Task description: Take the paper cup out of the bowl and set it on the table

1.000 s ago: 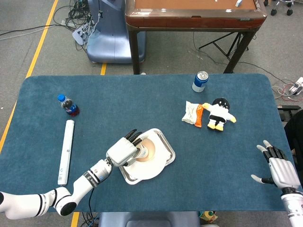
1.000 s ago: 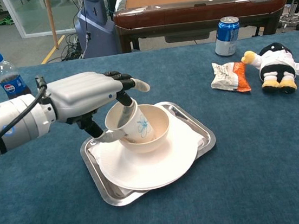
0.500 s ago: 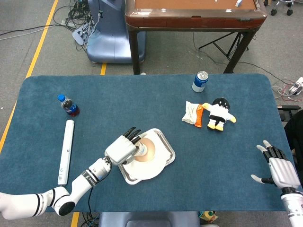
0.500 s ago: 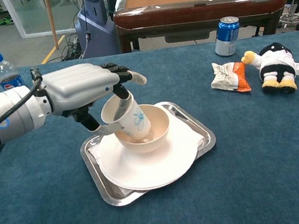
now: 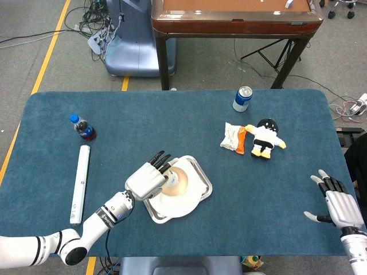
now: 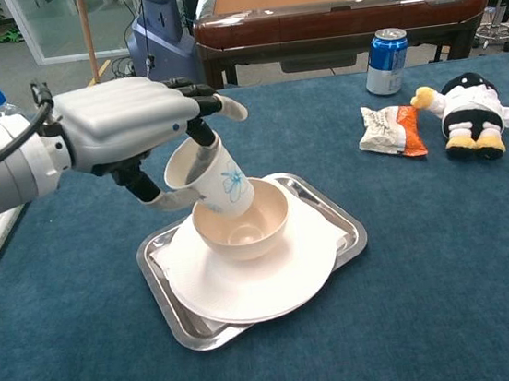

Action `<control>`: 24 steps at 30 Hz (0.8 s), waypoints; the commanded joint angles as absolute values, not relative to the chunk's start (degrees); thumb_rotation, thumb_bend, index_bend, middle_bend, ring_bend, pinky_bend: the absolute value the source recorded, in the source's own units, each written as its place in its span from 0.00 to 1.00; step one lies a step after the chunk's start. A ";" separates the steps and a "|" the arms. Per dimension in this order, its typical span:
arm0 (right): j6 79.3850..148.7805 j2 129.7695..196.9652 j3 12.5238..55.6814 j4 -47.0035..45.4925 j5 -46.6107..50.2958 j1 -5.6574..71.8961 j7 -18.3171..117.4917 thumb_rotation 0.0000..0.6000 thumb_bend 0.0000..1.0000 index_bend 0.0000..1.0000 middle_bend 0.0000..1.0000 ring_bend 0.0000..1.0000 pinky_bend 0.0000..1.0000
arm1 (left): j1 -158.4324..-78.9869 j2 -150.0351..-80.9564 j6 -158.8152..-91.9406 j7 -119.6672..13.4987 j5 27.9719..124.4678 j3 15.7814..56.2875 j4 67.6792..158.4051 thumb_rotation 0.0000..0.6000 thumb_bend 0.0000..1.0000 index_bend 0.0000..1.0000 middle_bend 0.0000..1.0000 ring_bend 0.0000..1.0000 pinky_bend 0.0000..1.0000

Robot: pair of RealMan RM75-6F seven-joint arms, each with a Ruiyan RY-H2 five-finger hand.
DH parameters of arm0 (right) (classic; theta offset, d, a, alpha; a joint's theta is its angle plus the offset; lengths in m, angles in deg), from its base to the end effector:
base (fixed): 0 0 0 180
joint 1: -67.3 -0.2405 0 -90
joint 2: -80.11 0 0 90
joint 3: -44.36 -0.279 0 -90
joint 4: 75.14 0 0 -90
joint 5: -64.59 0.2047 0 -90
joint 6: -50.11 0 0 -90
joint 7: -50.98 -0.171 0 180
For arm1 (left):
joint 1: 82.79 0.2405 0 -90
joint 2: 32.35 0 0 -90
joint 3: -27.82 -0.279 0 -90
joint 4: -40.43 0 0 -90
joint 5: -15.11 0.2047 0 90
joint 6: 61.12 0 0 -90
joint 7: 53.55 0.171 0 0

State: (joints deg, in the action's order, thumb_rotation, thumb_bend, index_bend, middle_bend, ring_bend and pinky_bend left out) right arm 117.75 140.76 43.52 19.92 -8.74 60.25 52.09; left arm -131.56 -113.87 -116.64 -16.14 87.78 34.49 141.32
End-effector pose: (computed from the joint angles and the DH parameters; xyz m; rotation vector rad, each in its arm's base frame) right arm -0.3723 -0.2027 0.1520 1.3896 -1.2066 0.6014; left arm -0.0724 0.3389 -0.0039 -2.1850 -0.4306 -0.9513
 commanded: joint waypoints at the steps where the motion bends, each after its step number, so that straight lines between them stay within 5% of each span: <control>1: 117.71 140.81 43.45 19.86 -8.56 60.20 52.20 1.00 0.20 0.00 0.00 0.00 0.00 | -131.96 -112.61 -116.60 -14.88 86.45 35.00 142.57 1.00 0.32 0.61 0.10 0.00 0.00; 24: 115.61 141.33 42.58 18.67 -5.12 59.33 52.66 1.00 0.20 0.00 0.00 0.00 0.00 | -136.99 -112.53 -111.31 -17.53 82.34 36.83 133.15 1.00 0.32 0.61 0.10 0.00 0.00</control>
